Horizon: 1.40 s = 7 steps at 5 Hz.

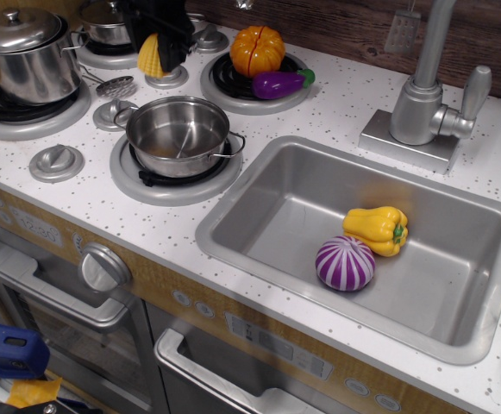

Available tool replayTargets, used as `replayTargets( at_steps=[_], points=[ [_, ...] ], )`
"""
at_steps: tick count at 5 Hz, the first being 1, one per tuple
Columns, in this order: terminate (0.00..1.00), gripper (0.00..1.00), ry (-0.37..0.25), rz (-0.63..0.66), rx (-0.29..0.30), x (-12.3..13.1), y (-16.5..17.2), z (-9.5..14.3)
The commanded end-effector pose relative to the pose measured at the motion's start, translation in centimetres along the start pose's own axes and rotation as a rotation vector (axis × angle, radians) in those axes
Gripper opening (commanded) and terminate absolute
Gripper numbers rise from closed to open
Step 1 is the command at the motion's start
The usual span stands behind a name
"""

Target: Put corn in pan which is on stove

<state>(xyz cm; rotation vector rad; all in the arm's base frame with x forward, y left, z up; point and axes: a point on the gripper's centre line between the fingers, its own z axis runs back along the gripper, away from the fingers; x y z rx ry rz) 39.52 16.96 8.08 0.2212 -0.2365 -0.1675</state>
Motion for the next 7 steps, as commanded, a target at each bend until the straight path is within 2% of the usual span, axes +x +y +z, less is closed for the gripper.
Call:
replayTargets(
  at_steps=[1, 2, 3, 5, 6, 7],
  points=[
    [0.0, 0.0, -0.06, 0.081, 0.026, -0.6, -1.5, 3.6],
    [0.0, 0.0, -0.056, 0.141, -0.013, -1.8, -2.9, 3.3],
    [0.0, 1.0, -0.076, 0.178, -0.036, -2.6, -4.2, 2.5],
    [0.0, 1.0, -0.134, 0.253, -0.075, -3.0, -5.6, 1.2],
    [0.0, 1.0, -0.134, 0.253, -0.075, -3.0, -5.6, 1.2],
    [1.0, 1.0, -0.134, 0.253, -0.075, -3.0, -5.6, 1.2]
  ],
)
